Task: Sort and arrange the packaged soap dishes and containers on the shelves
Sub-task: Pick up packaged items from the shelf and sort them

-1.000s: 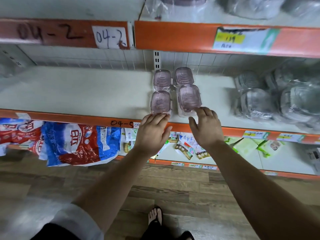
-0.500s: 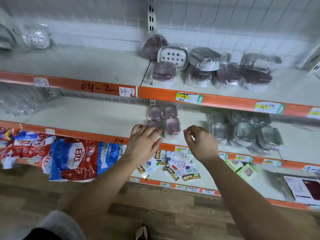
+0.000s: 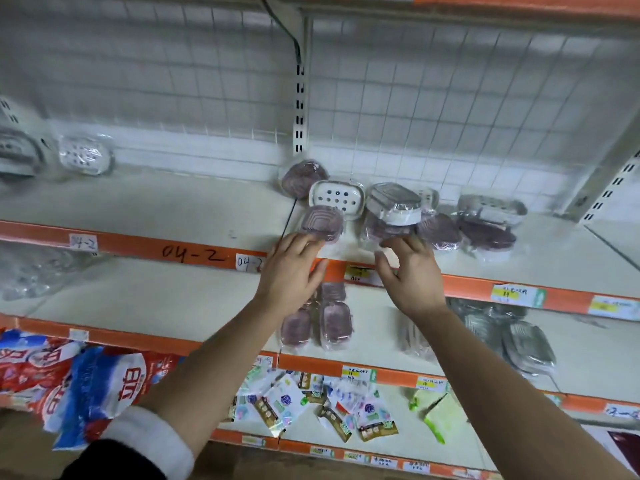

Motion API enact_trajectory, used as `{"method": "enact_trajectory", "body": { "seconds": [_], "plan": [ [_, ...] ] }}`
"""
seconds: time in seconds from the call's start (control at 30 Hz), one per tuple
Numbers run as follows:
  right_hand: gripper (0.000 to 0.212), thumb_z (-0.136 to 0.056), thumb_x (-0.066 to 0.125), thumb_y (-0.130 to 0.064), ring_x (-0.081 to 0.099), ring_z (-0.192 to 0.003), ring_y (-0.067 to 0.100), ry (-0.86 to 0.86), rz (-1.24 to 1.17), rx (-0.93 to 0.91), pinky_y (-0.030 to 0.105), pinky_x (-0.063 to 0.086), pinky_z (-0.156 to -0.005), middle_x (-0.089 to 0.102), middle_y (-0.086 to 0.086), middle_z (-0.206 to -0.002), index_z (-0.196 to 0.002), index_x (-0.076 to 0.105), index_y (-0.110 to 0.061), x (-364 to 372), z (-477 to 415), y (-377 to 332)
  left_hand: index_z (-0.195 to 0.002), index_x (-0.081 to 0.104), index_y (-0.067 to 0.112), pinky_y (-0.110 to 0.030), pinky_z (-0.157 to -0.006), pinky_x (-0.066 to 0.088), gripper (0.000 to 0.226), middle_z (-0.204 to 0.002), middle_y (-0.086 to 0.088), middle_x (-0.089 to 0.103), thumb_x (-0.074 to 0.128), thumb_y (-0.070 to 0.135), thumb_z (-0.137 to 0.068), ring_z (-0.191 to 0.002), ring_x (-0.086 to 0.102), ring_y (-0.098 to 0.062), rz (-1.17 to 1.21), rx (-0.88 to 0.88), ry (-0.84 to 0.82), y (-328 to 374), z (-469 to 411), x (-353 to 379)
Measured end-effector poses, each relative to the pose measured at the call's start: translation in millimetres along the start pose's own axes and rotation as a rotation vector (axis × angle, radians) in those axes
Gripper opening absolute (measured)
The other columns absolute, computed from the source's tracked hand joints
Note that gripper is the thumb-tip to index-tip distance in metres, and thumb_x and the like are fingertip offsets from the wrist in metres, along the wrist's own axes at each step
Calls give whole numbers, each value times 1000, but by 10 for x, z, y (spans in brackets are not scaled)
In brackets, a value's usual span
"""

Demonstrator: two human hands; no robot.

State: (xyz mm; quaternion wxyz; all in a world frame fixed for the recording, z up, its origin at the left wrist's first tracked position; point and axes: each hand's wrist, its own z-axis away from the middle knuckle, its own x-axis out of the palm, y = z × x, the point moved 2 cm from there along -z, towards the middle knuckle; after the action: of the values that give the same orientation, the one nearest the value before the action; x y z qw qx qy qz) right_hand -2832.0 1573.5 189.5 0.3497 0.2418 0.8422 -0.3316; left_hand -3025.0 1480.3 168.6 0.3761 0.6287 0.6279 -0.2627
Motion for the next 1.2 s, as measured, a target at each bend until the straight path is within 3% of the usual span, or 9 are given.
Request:
{"method": "enact_trajectory", "body": {
  "seconds": [0.17,0.33,0.47,0.6,0.7,0.8,0.9,1.1,1.2],
  "plan": [
    [29,-89,63,-23,50,-109,40,38,85,-6,41,38,-97,62,14,-118,-114,68,-8,40,-514,113,-136,53,12,-42,-108,36,50,-142,-9,50,50,42,-96,-133,41,-27,26,-53,-75,-133,-516,281],
    [62,-83,38,-47,46,-123,40,-9,140,51,41,30,-107,57,18,-128,-124,62,-8,169,-832,273,-140,48,14,-44,-109,34,67,-147,-9,42,46,60,-91,-137,32,-29,16,-69,-148,-242,-746,589],
    [60,-86,43,-45,42,-130,41,-1,190,48,42,17,-118,53,22,-133,-129,58,-6,254,-1020,397,-136,52,14,-38,-110,35,81,-143,-5,47,53,73,-79,-135,34,-26,79,-42,-143,-310,-877,684],
    [56,-90,50,-42,31,-140,37,-60,250,84,44,10,-120,43,24,-145,-137,53,-11,357,-1226,480,-131,58,13,-35,-111,33,72,-137,-6,53,57,65,-82,-134,37,-26,112,-26,-88,-333,-881,720],
    [49,-92,52,-38,29,-140,37,-113,277,176,42,11,-119,41,17,-148,-137,52,-20,436,-1315,532,-136,54,13,-37,-113,30,68,-143,-7,49,51,62,-88,-139,32,-25,117,-45,-96,-339,-846,745],
    [39,-90,52,-32,42,-129,36,-118,308,199,43,26,-111,54,11,-133,-127,59,-21,452,-1340,550,-137,54,13,-40,-113,30,67,-145,-8,47,50,60,-90,-140,31,-25,148,-58,-93,-340,-847,716],
    [36,-88,56,-30,43,-126,39,-65,242,230,44,32,-103,56,9,-128,-122,65,-22,394,-1312,543,-132,59,9,-41,-112,33,63,-140,-11,53,56,56,-90,-136,38,-27,209,-32,-42,-328,-840,642],
    [37,-84,61,-38,49,-113,41,107,89,145,27,21,-93,63,12,-112,-111,72,-14,250,-1008,518,-124,65,7,-41,-108,39,68,-131,-13,60,48,60,-86,-128,47,-33,208,-18,40,-281,-715,500],
    [42,-79,66,-40,52,-105,45,161,59,72,29,25,-92,61,15,-107,-106,72,-9,178,-714,473,-123,66,7,-41,-108,39,66,-130,-13,61,50,60,-86,-127,49,-33,173,-7,81,-233,-583,426]
  ]
}}
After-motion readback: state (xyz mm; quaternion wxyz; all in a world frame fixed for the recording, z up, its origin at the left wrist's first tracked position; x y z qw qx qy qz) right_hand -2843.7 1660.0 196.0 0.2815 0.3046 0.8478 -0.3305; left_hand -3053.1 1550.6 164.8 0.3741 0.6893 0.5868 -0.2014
